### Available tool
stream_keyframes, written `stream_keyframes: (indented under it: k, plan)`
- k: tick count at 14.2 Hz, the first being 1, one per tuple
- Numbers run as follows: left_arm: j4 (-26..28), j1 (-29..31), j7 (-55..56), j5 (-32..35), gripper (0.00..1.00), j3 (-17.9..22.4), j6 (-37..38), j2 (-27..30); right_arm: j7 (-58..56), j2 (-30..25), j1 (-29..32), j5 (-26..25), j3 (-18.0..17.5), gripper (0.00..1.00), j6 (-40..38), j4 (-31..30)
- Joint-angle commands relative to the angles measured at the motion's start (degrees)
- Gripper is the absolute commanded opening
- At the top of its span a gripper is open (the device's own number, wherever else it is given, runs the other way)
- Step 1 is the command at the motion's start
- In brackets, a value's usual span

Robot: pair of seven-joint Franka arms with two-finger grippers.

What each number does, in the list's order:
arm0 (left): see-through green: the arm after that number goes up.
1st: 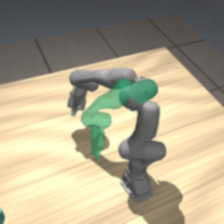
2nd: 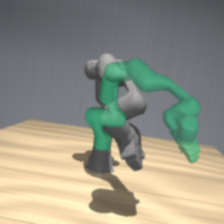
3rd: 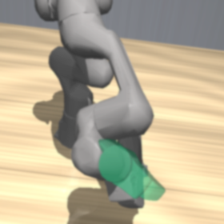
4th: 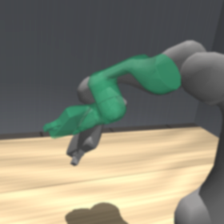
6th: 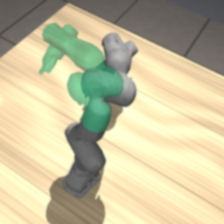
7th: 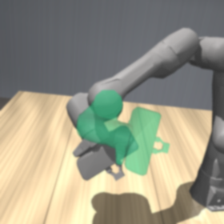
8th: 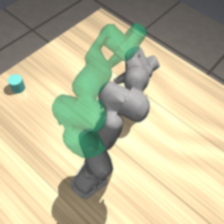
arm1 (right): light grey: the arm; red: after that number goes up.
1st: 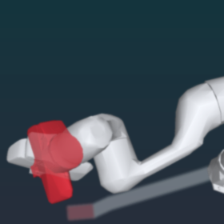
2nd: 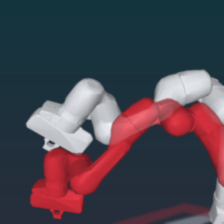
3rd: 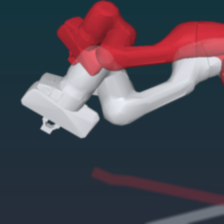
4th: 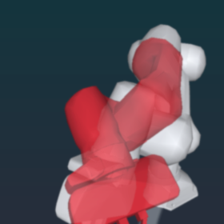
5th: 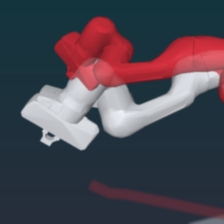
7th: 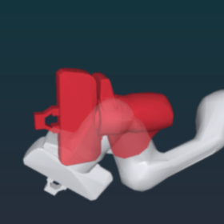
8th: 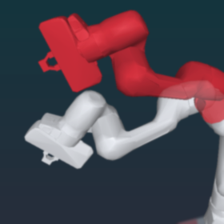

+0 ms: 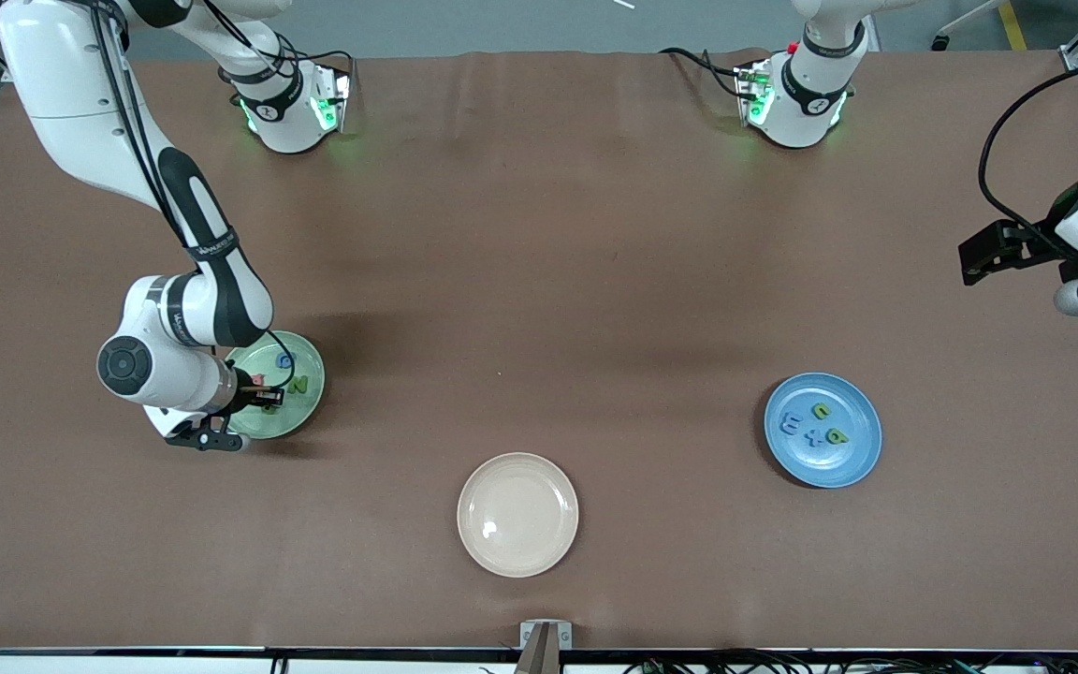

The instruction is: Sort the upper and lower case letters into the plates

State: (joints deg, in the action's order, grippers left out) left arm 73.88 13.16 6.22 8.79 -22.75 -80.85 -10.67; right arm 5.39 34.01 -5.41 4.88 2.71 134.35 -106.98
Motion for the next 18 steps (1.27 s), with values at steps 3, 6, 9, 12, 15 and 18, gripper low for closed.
stream_keyframes:
  k: [3,6,9,12,15,18]
  plan:
    - [8.26,-2.25,-1.74,-3.17,1.00,4.19,-0.53,8.18,-0.30,-2.53,0.84,-0.57,-0.86,1.00,-3.19,1.50]
    - [14.53,-8.92,-1.65,-4.13,1.00,10.16,-3.70,12.60,-1.86,-3.51,1.01,-0.92,-0.77,1.00,-15.91,9.04]
    - [15.33,-11.13,-1.74,-8.18,1.00,15.27,-3.79,13.22,-4.77,-3.86,1.02,-2.93,1.15,1.00,-25.43,15.82]
    - [15.24,-11.14,-1.65,-8.00,1.00,15.55,-3.79,13.13,-7.93,-6.05,2.68,-3.74,1.86,1.00,-34.05,20.92]
    - [15.15,-11.23,-0.69,-7.65,1.00,15.02,-3.70,13.13,-9.43,-10.35,4.88,-3.74,1.86,1.00,-37.66,21.55]
    - [15.15,-11.32,-0.24,-7.74,1.00,14.58,-3.61,13.04,-9.70,-14.22,5.14,-4.52,1.95,1.00,-40.83,22.08]
